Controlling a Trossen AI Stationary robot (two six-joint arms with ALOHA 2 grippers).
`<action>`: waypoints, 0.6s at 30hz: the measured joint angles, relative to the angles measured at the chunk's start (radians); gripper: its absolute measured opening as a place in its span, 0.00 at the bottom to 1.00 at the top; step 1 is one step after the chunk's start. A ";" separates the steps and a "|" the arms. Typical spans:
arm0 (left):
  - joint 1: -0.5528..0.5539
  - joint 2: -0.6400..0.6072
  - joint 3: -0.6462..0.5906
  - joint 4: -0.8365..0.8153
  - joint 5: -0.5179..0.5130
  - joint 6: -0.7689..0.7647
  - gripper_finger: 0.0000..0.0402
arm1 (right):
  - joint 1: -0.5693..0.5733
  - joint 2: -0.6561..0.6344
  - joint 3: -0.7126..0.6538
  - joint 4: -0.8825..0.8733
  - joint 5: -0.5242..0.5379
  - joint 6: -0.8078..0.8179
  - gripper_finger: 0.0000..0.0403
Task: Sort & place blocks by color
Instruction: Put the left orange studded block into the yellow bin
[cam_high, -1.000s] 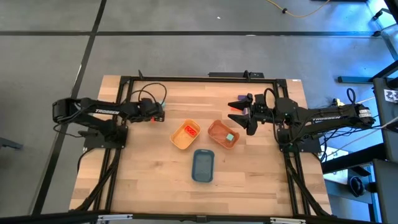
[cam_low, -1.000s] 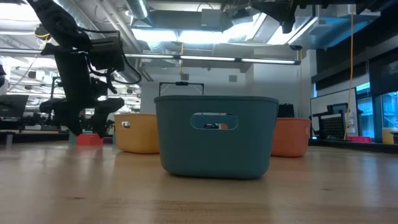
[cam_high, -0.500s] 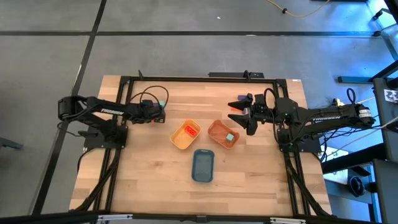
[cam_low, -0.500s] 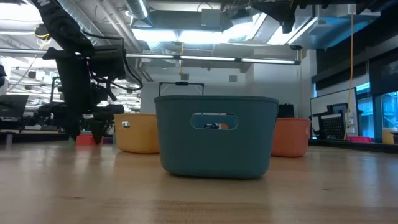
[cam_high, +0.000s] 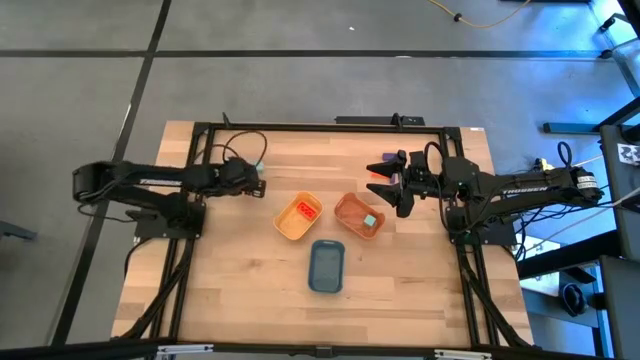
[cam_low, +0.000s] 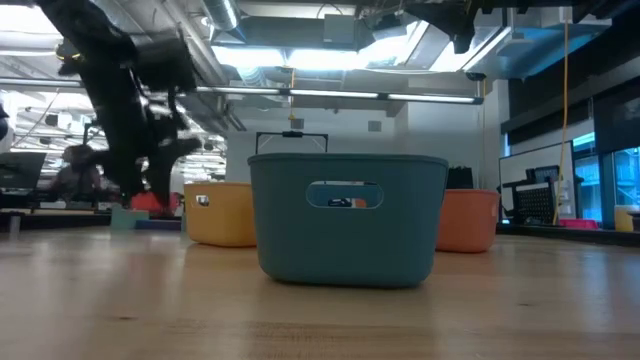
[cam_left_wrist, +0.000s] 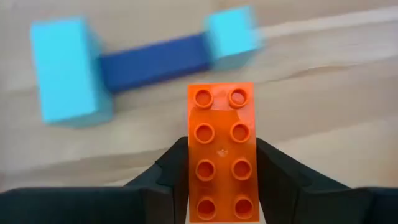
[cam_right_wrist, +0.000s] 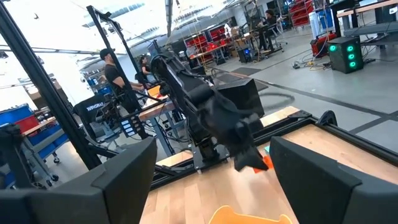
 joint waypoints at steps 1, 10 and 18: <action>-0.005 -0.039 0.010 0.001 0.000 0.023 0.32 | 0.000 0.000 0.000 0.000 0.000 0.000 0.78; -0.068 -0.285 0.176 0.271 0.061 0.431 0.32 | 0.000 0.000 0.000 0.003 0.000 0.000 0.78; -0.174 -0.230 0.361 0.505 0.254 0.720 0.32 | 0.000 0.000 0.000 0.020 0.000 -0.002 0.78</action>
